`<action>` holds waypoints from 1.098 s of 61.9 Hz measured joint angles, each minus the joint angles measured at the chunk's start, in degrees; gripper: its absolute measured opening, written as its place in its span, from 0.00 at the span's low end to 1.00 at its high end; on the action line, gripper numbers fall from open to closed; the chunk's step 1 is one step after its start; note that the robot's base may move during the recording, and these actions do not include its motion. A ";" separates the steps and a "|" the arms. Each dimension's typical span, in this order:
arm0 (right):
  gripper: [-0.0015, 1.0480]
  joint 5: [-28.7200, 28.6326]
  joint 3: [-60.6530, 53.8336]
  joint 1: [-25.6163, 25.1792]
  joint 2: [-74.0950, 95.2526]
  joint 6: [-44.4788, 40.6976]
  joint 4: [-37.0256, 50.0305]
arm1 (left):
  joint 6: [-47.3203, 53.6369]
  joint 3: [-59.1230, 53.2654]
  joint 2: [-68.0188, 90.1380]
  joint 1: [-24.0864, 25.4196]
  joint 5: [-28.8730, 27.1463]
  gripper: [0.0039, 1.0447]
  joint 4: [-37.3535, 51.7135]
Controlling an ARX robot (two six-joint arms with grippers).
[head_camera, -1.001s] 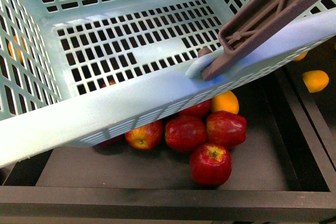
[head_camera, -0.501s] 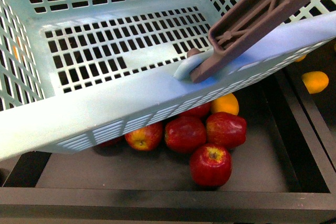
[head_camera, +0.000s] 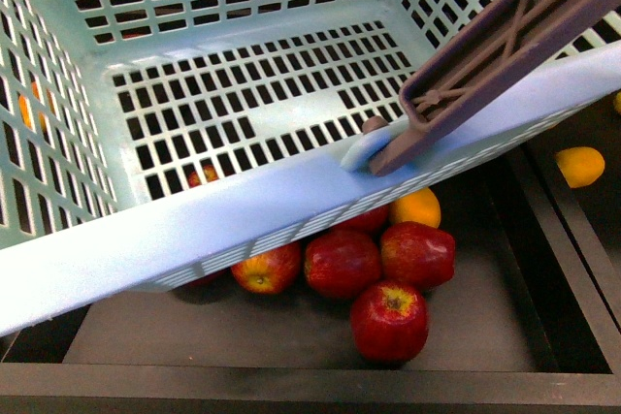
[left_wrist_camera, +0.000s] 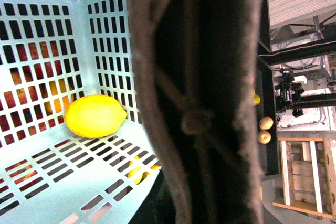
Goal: Pick lemon and mango into basket
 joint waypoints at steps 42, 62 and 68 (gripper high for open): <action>0.09 0.04 -13.66 0.02 -19.65 -1.25 -5.95 | 0.07 0.00 0.00 0.02 -0.09 0.04 0.00; 0.61 0.04 -13.68 0.02 -20.00 -1.25 -5.95 | 0.04 0.00 0.00 0.02 0.11 0.04 0.00; 0.76 0.04 -13.68 0.02 -20.00 -1.25 -5.95 | 0.02 0.00 0.00 0.02 0.13 0.04 -0.02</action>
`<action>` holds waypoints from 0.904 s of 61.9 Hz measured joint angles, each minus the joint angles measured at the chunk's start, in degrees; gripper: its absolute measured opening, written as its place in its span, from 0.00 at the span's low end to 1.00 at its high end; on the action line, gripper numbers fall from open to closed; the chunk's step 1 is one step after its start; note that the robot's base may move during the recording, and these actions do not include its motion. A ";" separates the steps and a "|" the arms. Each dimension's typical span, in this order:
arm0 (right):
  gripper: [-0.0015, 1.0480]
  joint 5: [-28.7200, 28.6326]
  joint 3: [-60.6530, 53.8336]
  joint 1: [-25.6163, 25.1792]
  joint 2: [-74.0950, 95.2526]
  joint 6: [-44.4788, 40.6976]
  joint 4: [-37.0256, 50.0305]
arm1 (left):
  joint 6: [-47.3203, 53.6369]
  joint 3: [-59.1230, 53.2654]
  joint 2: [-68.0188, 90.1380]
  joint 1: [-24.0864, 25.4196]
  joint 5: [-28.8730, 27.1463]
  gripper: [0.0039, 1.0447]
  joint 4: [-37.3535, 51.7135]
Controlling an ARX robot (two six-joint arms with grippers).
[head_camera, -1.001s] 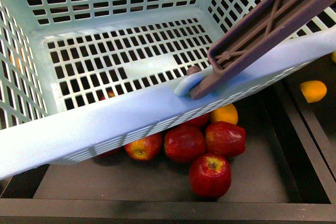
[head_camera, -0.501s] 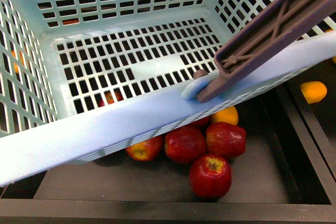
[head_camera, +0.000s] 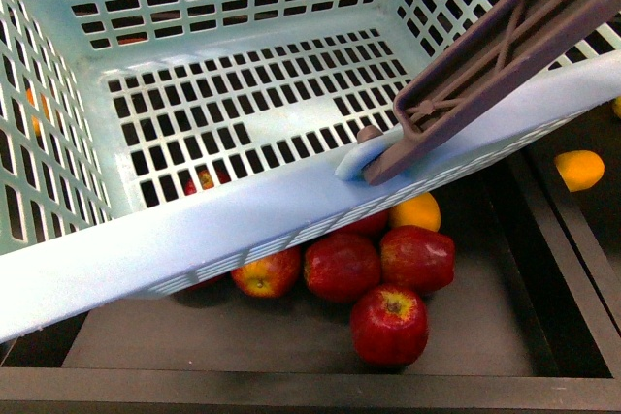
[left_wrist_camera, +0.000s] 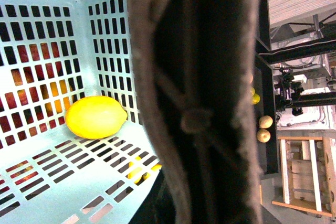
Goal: Pick lemon and mango into basket
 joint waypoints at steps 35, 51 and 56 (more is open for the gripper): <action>0.92 0.15 -0.22 0.04 -0.22 0.00 -0.02 | -0.22 0.02 0.00 -0.09 -0.07 0.04 0.00; 0.92 0.02 -0.28 0.02 -0.13 0.00 -0.02 | 0.09 0.02 0.02 0.11 -0.22 0.04 -0.13; 0.92 -0.02 -0.31 0.02 -0.04 0.00 -0.07 | -0.04 0.02 0.02 0.11 0.26 0.04 -0.15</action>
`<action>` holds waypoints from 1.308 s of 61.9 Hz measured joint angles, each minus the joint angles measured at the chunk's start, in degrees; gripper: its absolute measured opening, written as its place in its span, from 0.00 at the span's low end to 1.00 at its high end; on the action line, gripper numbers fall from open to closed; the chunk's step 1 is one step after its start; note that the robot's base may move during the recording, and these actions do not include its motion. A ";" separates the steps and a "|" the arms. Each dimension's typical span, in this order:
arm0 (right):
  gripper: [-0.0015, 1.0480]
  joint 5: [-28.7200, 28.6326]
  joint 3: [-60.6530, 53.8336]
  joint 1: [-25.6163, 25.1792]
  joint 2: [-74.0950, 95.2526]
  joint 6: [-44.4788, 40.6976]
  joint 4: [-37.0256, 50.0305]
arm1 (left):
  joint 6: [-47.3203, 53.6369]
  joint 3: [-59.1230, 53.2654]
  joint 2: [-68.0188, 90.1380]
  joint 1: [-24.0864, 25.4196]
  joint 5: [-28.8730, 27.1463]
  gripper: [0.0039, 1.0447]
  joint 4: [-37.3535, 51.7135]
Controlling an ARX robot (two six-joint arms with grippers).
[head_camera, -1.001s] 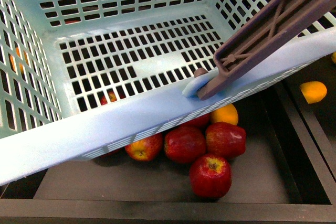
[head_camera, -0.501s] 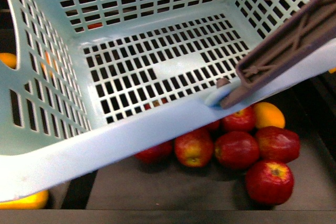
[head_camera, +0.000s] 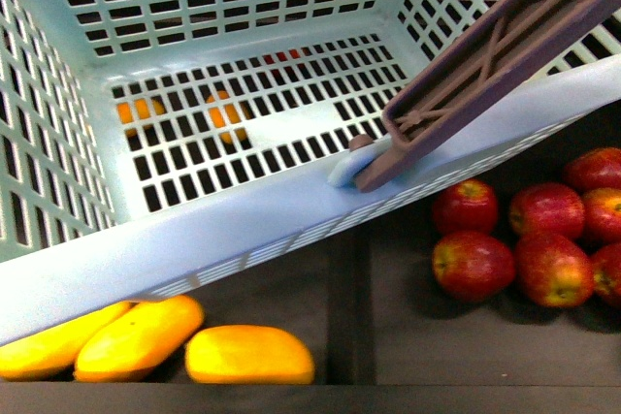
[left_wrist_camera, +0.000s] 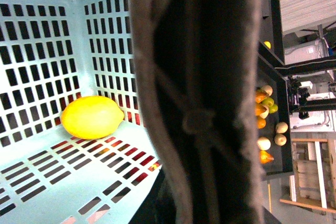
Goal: Pick lemon and mango into basket
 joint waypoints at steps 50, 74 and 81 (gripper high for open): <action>0.92 0.04 -0.17 0.02 -0.09 0.00 0.00 | -0.11 0.04 0.00 -0.11 -0.02 0.04 -0.02; 0.92 0.04 -0.22 0.04 -0.07 0.00 -0.04 | 0.02 0.09 0.00 -0.09 -0.31 0.04 -0.02; 0.92 0.04 -0.24 0.04 -0.11 0.00 -0.04 | 0.04 0.09 -0.02 -0.09 -0.09 0.04 -0.02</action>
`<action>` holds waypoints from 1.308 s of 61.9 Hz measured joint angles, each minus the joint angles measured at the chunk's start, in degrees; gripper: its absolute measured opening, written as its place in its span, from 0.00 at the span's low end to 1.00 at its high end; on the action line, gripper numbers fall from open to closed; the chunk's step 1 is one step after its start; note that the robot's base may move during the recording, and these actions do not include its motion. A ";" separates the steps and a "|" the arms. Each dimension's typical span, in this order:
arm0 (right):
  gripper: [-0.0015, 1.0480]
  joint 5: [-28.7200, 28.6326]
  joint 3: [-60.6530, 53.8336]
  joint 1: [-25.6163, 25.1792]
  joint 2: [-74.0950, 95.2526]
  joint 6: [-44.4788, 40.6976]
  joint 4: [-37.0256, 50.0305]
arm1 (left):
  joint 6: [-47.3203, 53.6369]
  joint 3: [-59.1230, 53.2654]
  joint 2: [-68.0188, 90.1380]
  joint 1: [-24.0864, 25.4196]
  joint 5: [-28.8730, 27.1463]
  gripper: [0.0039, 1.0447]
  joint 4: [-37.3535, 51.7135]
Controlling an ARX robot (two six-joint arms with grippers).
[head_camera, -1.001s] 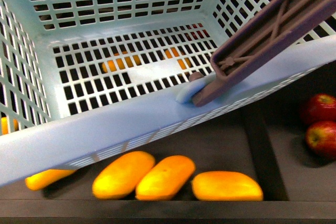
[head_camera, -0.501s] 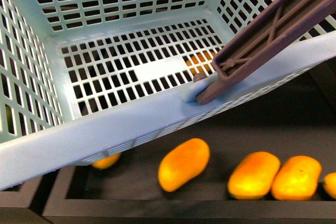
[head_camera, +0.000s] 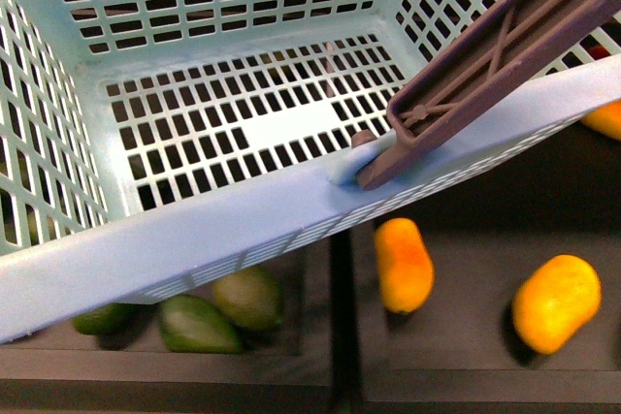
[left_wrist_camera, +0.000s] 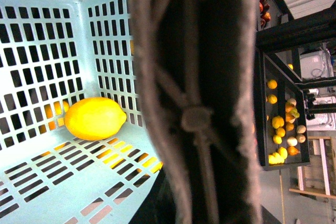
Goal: Pick lemon and mango into basket
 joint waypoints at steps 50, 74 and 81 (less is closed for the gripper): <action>0.92 0.98 36.81 -16.61 61.18 20.13 -14.19 | 0.00 0.00 -0.09 0.04 -0.28 0.04 -0.02; 0.92 1.46 42.53 -18.10 83.10 31.95 -12.15 | -0.02 0.00 -0.09 0.09 0.26 0.04 -0.04; 0.92 1.42 43.60 -18.08 85.61 33.70 -11.80 | 0.00 0.00 -0.09 0.09 0.24 0.04 -0.02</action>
